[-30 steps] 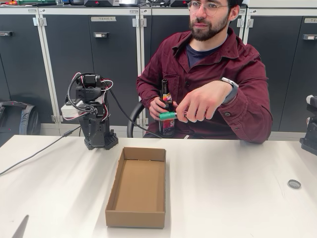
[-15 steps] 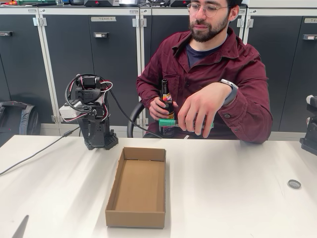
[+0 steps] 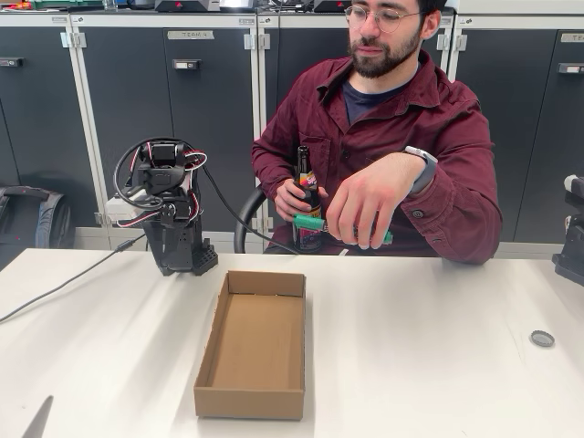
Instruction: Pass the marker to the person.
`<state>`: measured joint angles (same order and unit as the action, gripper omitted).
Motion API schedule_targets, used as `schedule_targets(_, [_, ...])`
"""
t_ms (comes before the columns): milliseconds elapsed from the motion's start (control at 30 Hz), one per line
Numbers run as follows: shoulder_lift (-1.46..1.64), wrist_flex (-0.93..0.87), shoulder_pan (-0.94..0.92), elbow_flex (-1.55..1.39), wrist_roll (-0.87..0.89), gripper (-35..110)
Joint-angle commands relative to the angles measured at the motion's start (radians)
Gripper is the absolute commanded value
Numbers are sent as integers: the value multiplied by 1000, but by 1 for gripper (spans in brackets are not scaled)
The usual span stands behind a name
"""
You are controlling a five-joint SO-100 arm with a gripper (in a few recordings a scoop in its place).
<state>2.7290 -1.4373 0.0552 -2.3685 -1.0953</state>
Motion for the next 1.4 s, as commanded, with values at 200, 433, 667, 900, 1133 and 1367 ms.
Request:
schedule_targets(200, [-147,44,5,133,75,-5])
schedule_targets(433, [-272,41,81,225,38,-5])
schedule_targets(667, [-301,-61,354,433,-114,-5])
schedule_targets(900, [-357,-201,580,629,-31,-5])
schedule_targets(1133, [-368,-261,739,758,46,-5])
schedule_targets(1367, [-348,-242,568,736,20,-2])
